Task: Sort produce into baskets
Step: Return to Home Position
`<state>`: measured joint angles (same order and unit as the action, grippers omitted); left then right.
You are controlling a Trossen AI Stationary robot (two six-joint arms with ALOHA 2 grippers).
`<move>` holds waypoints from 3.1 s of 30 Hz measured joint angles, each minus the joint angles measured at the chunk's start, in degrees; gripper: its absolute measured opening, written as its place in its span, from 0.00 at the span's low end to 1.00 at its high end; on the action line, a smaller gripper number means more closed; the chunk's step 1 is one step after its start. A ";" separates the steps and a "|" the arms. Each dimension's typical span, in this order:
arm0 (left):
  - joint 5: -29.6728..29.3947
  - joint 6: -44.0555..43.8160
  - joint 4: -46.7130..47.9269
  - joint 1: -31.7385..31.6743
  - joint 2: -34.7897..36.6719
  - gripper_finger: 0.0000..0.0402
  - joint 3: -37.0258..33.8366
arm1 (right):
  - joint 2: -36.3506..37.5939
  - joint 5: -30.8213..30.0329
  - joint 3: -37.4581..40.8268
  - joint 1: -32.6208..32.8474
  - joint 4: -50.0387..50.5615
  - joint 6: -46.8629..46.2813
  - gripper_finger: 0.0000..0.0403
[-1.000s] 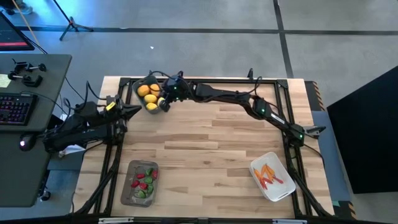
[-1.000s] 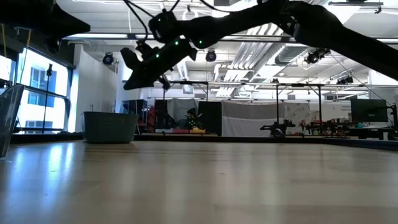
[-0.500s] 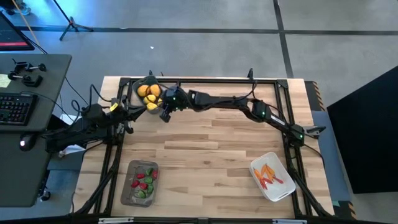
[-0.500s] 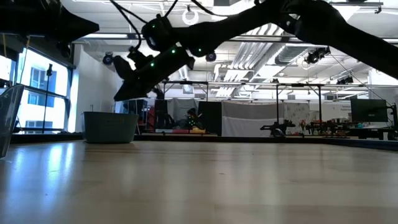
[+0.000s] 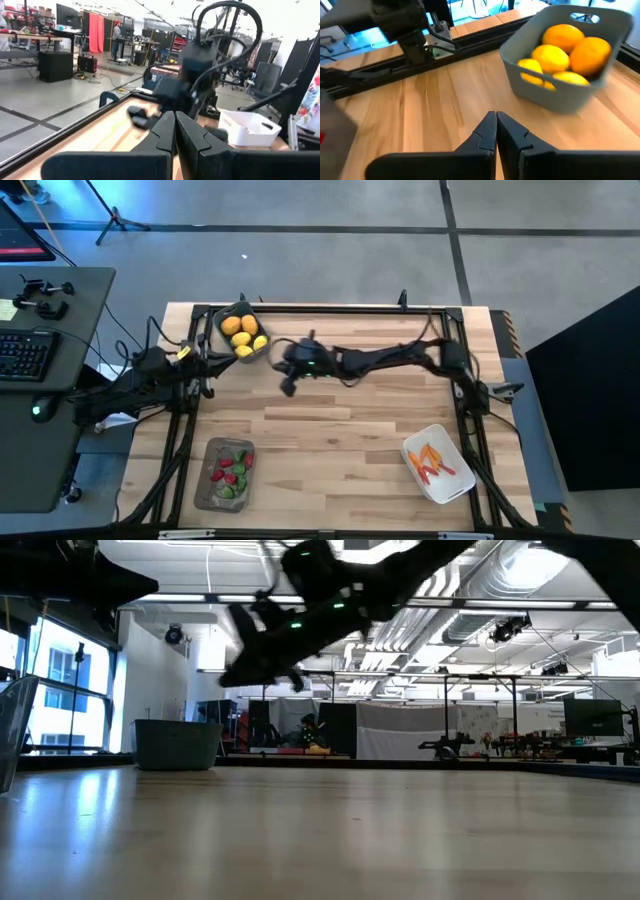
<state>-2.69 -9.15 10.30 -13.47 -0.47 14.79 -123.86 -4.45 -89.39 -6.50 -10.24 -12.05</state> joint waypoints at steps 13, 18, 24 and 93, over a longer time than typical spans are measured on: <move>-0.85 -3.20 -0.55 -0.07 -2.31 0.00 -3.21 | 34.63 6.07 40.25 -3.89 -11.81 4.40 0.00; -1.04 -3.19 -5.01 -0.29 -2.25 0.00 -7.10 | 46.59 6.09 51.75 -5.75 -11.41 5.59 0.00; -1.22 -1.21 -5.87 -2.76 -2.25 0.00 -8.39 | 64.20 6.04 64.49 -7.19 -12.32 5.91 0.00; -0.54 0.81 -11.40 -15.50 -0.70 0.00 -14.10 | 123.48 4.29 88.37 -15.35 10.69 4.53 0.00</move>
<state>-3.22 -8.34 -1.10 -28.97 -1.17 0.69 -0.38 -0.16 -1.02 -21.85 0.45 -7.52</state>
